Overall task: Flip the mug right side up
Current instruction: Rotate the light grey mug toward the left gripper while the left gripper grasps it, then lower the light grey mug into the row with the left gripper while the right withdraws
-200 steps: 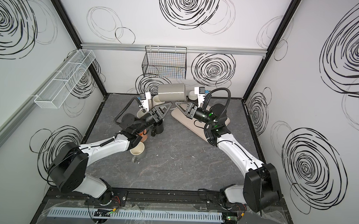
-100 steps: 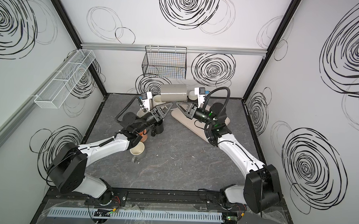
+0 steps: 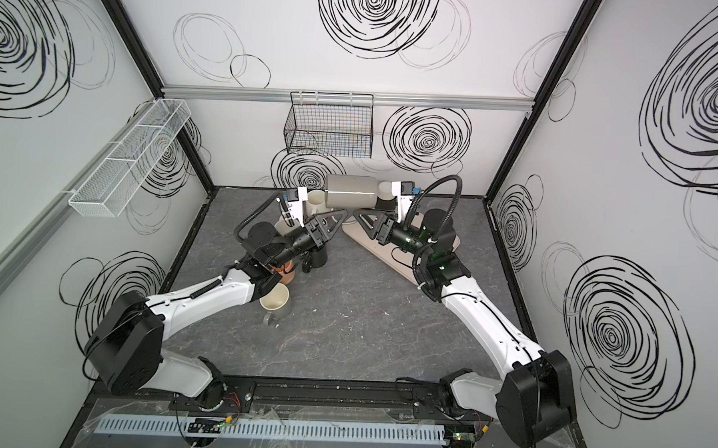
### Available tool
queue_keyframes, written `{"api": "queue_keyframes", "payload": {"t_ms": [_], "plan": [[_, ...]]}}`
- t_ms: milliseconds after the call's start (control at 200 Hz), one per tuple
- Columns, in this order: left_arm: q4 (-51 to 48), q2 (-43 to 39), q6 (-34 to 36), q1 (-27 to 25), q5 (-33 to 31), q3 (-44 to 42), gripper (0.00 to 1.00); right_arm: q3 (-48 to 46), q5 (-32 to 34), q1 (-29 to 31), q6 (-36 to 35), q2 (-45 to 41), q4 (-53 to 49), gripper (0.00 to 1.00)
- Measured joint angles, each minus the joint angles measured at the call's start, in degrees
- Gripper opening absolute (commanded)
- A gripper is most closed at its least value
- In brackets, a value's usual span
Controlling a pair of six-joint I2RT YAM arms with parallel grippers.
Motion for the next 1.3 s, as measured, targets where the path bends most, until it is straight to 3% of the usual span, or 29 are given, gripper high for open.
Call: {"api": "queue_keyframes", "payload": {"t_ms": [310, 565, 741, 951, 1301], "plan": [[-21.59, -5.86, 14.08, -1.51, -6.12, 2.40, 0.00, -0.04, 6.21, -0.68, -5.70, -3.96, -4.46, 0.55], [-40.98, -5.88, 25.11, -6.49, -11.26, 2.60, 0.00, -0.04, 11.93, -2.43, -9.62, -5.97, -8.07, 0.55], [-50.69, -4.39, 31.54, -6.97, -15.41, 2.80, 0.00, -0.04, 13.79, -3.19, -10.12, -5.97, -10.01, 0.55], [-56.59, -1.03, 37.29, -6.95, -20.24, 2.80, 0.00, -0.61, 14.38, -4.26, -10.14, -5.97, -10.49, 0.55], [-58.18, 4.48, 42.58, -6.19, -25.68, 1.70, 0.00, -1.55, 14.25, -6.25, -9.88, -5.97, -10.99, 0.55]]}}
